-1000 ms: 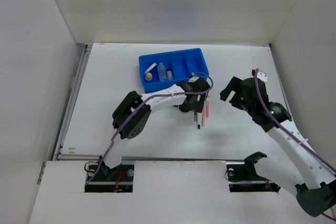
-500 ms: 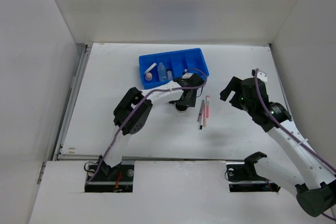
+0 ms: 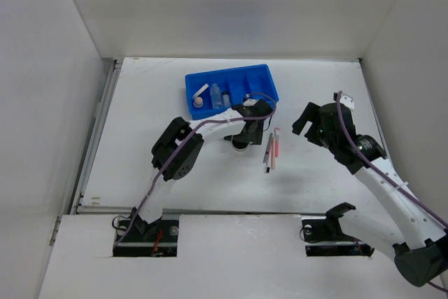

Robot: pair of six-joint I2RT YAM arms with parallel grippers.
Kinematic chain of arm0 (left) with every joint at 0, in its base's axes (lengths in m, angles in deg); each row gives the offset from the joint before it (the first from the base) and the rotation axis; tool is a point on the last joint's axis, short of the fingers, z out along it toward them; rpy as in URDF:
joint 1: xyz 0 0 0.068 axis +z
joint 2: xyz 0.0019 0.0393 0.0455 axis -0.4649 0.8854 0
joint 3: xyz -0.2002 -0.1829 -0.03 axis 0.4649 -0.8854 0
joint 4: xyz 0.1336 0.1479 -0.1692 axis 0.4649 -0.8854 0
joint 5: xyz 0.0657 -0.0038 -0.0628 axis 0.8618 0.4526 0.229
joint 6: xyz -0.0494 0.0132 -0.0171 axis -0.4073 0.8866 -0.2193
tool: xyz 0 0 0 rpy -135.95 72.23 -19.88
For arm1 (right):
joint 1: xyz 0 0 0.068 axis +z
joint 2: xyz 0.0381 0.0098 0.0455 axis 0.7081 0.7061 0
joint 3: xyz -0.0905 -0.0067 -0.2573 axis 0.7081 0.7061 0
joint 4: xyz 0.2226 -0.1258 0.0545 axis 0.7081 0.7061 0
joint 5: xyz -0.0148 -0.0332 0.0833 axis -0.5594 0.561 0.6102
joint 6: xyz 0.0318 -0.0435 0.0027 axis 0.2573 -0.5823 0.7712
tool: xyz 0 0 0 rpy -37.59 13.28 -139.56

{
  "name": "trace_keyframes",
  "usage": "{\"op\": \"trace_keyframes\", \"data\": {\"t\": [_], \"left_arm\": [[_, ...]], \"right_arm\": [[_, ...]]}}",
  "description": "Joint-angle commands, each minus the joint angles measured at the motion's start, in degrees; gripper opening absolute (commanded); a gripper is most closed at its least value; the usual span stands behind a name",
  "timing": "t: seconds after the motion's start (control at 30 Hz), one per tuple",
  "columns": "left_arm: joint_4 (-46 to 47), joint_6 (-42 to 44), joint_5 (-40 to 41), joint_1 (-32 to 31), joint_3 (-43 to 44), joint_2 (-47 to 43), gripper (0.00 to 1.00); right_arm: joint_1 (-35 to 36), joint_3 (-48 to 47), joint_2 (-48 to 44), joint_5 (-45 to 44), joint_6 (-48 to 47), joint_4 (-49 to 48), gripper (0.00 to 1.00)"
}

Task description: Organize the makeup

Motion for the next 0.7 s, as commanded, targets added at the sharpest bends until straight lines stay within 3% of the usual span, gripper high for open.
{"op": "trace_keyframes", "data": {"t": [0.0, 0.2, 0.43, 0.53, 0.67], "left_arm": [[-2.4, -1.08, 0.06, -0.47, 0.45, -3.03, 0.79], [-2.4, -2.84, -1.08, -0.47, -0.61, -3.02, 0.74], [-4.22, -3.38, 1.37, -0.47, -2.1, -5.74, 0.35], [-7.04, -1.01, 4.09, -0.47, 1.58, -8.55, 0.25], [-10.03, 2.6, 4.89, 1.27, 9.57, -9.62, 0.22]], "right_arm": [[0.03, 0.03, -0.21, 0.31, -0.19, -1.52, 0.94], [0.03, 0.03, -0.21, 0.31, -0.19, -1.52, 0.94], [0.03, 0.03, -0.21, 0.31, -0.19, -1.52, 0.94], [0.03, 0.03, -0.21, -0.21, -0.19, -1.52, 0.94], [0.03, 0.03, -0.73, -0.74, -0.19, -1.52, 0.94]]}}
